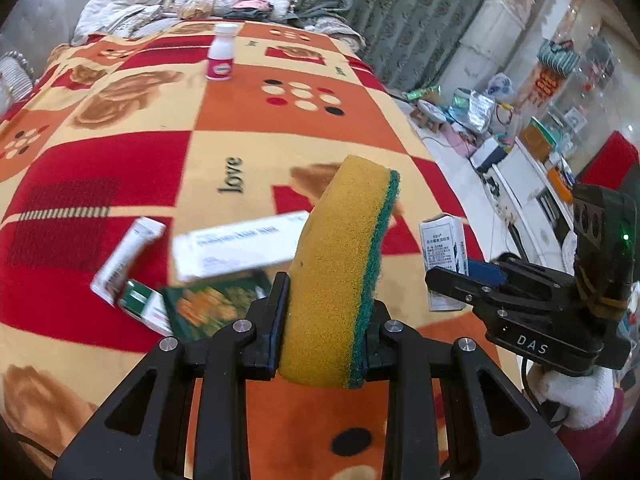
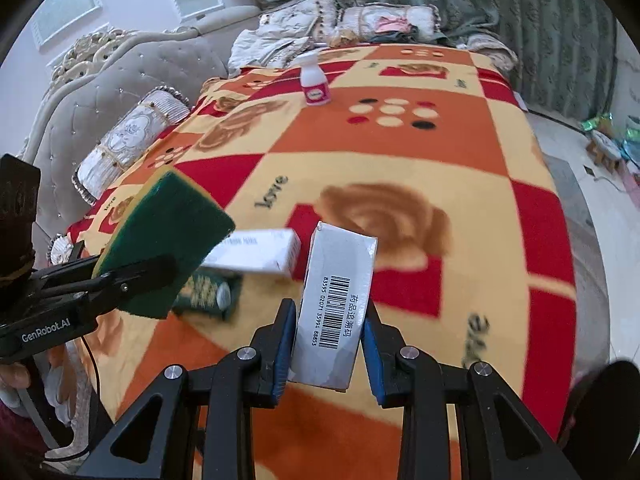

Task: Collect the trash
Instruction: 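Carry the sponge and white box over the black bin and open both tools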

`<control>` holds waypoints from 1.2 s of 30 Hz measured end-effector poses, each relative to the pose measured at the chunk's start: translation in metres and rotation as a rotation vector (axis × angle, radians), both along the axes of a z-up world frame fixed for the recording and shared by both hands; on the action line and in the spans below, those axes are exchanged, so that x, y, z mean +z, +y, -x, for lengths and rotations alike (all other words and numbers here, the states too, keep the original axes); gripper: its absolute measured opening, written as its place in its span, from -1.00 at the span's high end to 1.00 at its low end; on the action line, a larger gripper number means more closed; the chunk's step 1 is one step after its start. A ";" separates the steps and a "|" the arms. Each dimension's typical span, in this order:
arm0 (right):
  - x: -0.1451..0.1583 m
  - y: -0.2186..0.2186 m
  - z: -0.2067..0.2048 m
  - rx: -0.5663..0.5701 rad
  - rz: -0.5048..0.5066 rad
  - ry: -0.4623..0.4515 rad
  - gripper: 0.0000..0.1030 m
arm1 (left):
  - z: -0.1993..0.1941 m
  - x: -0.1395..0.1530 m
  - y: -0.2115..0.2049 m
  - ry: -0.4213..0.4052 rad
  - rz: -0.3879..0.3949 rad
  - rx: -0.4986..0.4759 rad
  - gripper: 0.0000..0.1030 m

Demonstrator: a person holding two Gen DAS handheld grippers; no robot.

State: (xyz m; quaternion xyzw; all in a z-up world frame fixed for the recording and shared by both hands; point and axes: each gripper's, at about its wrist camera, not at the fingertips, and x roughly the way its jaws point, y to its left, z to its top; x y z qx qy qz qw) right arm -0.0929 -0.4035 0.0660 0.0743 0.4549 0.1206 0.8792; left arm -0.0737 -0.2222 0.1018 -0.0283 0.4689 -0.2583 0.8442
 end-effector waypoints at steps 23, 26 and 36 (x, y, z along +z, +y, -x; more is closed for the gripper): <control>-0.002 -0.102 0.095 -0.191 -0.013 -0.009 0.41 | 0.061 -0.010 -0.129 0.034 -0.001 -0.222 0.50; -0.003 -0.116 0.104 -0.220 -0.011 -0.007 0.41 | 0.066 -0.010 -0.146 0.040 0.003 -0.252 0.50; -0.010 -0.168 0.127 -0.313 -0.007 0.011 0.41 | 0.077 -0.017 -0.203 0.076 0.019 -0.337 0.50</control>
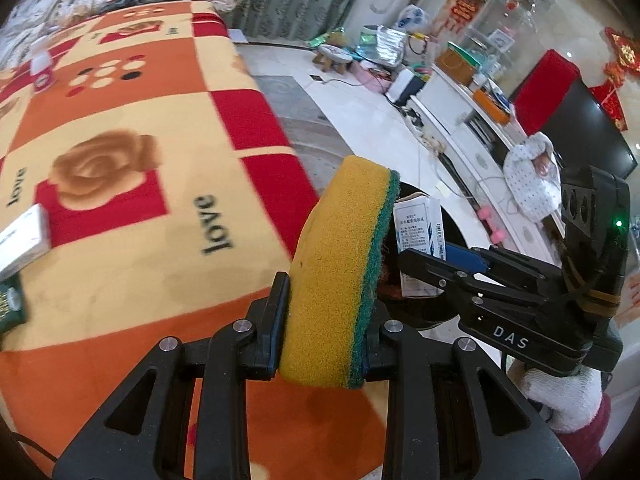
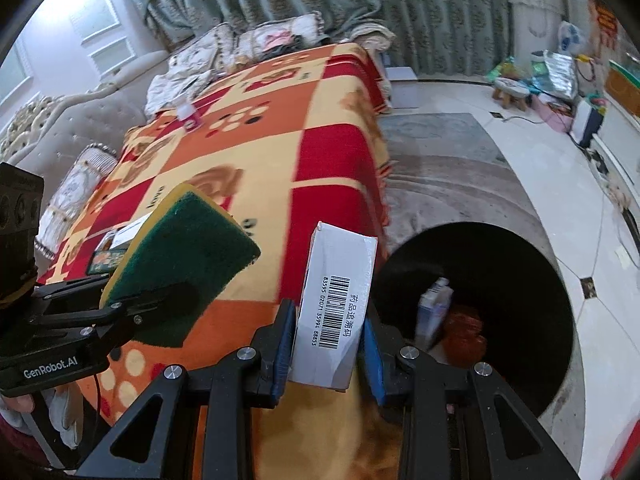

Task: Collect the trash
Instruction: 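Carry the sponge and white box over the black bin and open both tools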

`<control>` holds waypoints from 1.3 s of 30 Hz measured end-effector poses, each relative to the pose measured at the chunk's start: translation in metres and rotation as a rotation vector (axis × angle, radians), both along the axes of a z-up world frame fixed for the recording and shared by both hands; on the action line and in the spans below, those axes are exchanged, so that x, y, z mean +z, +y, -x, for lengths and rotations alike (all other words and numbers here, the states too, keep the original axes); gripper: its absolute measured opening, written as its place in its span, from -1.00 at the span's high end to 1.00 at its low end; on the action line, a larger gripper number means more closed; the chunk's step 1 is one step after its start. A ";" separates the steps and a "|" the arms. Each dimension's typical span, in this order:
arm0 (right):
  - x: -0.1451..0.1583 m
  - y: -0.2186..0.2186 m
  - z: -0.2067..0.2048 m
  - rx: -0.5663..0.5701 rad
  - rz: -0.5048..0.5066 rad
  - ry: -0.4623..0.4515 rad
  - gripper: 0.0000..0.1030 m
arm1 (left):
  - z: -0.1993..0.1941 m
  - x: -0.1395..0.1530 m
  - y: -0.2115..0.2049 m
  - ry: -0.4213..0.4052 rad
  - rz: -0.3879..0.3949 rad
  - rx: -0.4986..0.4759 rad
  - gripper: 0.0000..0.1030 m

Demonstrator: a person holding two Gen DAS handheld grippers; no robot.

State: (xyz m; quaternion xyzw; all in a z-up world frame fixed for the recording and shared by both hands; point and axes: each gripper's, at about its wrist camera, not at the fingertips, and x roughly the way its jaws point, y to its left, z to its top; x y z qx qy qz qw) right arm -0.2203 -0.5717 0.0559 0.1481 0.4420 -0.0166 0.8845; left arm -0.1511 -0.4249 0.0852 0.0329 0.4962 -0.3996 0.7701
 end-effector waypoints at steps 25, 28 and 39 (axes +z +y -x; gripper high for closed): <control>-0.025 -0.099 0.035 -0.214 -0.026 0.057 0.11 | 0.011 -0.014 -0.100 0.074 0.031 -0.114 0.07; -0.025 -0.098 0.035 -0.212 -0.031 0.059 0.10 | 0.010 -0.015 -0.095 0.074 0.018 -0.107 0.06; -0.024 -0.075 0.024 -0.166 -0.019 0.072 -0.07 | 0.002 -0.014 -0.061 0.065 0.005 -0.053 0.06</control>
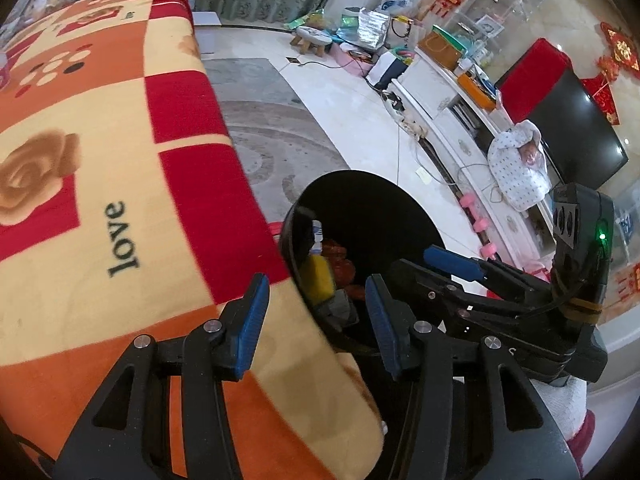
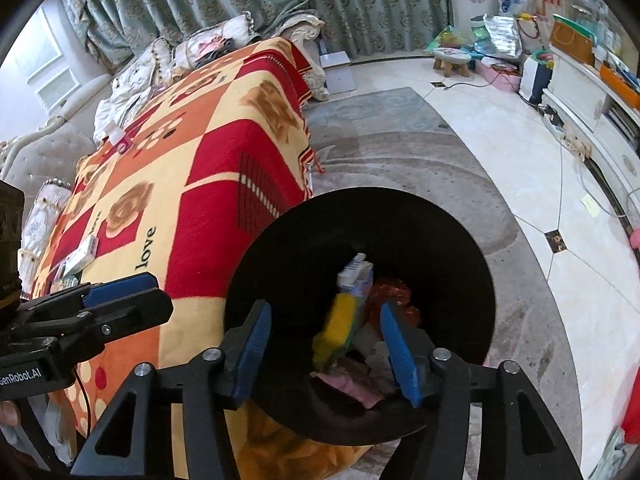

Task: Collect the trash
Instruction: 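Carry the sponge and white box over the black bin and open both tools, then move both empty tools back over the remaining trash on the blanket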

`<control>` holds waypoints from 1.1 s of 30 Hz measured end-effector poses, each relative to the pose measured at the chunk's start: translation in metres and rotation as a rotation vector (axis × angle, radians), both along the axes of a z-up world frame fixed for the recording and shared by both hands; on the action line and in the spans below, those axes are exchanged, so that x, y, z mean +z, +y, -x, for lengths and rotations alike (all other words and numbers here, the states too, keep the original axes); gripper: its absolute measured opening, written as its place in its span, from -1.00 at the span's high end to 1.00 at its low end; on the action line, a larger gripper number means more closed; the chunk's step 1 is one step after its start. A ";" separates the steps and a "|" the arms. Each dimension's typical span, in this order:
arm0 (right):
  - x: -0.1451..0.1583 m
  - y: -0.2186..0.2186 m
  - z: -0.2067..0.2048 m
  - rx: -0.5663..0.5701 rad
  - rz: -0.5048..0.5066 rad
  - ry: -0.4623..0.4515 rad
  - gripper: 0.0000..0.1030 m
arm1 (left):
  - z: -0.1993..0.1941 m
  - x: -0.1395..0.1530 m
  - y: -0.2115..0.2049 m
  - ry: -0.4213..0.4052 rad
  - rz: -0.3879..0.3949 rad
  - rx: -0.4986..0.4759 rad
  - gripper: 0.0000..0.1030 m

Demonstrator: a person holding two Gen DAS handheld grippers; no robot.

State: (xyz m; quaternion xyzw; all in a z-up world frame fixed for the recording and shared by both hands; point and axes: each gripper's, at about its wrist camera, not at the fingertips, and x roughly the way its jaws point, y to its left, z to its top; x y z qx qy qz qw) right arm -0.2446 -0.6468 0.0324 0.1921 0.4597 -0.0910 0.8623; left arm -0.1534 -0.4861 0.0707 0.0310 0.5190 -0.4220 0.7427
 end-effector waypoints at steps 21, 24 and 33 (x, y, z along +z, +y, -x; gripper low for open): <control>0.010 0.088 -0.045 0.176 0.012 -0.008 -0.16 | -0.026 0.001 0.113 -0.110 -0.084 0.211 0.06; 0.008 0.108 -0.055 0.217 0.009 0.000 -0.20 | -0.031 -0.002 0.134 -0.106 -0.094 0.246 0.06; 0.004 0.162 -0.083 0.331 0.008 0.015 -0.23 | -0.062 -0.009 0.191 -0.084 -0.106 0.371 0.06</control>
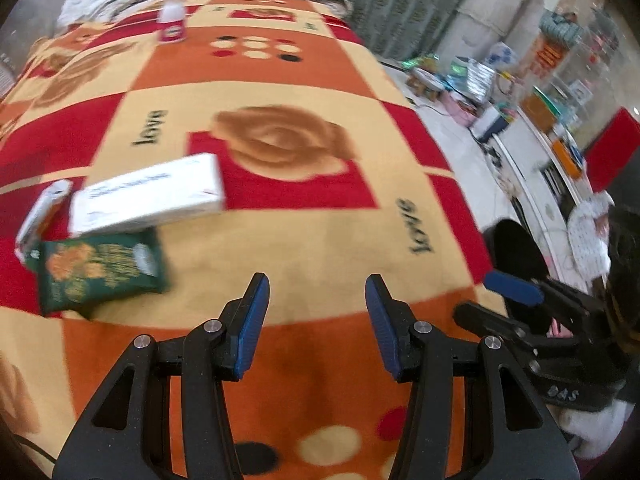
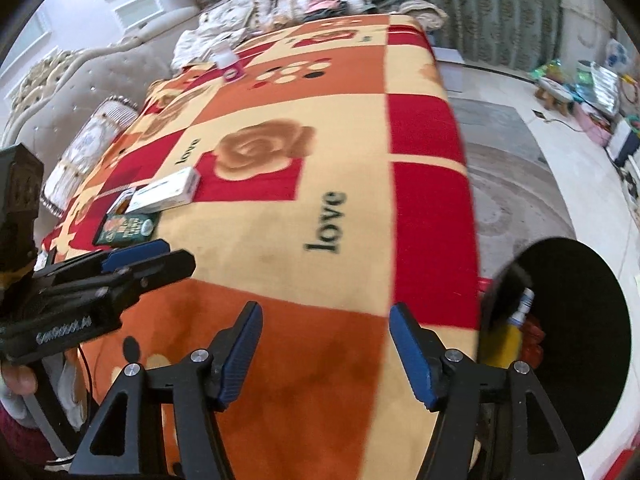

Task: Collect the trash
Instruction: 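Move both empty tools back over the remaining trash on the blanket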

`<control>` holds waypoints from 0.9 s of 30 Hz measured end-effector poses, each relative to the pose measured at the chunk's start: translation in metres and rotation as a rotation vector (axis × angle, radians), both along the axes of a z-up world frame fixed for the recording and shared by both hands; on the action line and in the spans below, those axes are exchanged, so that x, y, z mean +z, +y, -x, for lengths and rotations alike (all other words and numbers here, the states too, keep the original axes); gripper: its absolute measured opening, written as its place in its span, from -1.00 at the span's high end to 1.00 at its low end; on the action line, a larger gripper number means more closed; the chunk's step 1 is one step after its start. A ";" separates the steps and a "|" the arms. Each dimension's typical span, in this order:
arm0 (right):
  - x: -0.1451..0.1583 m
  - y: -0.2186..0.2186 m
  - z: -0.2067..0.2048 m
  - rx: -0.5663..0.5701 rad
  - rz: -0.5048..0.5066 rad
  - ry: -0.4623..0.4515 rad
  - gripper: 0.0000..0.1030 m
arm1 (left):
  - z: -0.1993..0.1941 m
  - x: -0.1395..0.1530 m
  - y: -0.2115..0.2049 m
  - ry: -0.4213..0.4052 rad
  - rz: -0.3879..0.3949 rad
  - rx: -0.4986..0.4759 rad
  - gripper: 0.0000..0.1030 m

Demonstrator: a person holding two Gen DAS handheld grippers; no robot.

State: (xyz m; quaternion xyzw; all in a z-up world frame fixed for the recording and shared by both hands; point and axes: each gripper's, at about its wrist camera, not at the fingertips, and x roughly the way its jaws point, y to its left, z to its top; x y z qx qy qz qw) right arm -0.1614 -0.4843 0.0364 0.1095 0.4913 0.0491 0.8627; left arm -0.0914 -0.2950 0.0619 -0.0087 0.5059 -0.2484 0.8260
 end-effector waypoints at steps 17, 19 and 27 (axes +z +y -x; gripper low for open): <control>-0.003 0.069 -0.036 0.128 -0.022 0.014 -0.29 | -0.066 0.003 0.148 -0.012 -0.041 0.298 0.08; -0.002 0.072 -0.037 0.132 -0.020 0.014 -0.29 | -0.063 -0.003 0.146 0.026 -0.019 0.263 0.08; 0.000 0.060 -0.041 0.087 -0.021 0.018 -0.31 | -0.005 -0.017 0.081 0.098 0.050 -0.035 0.08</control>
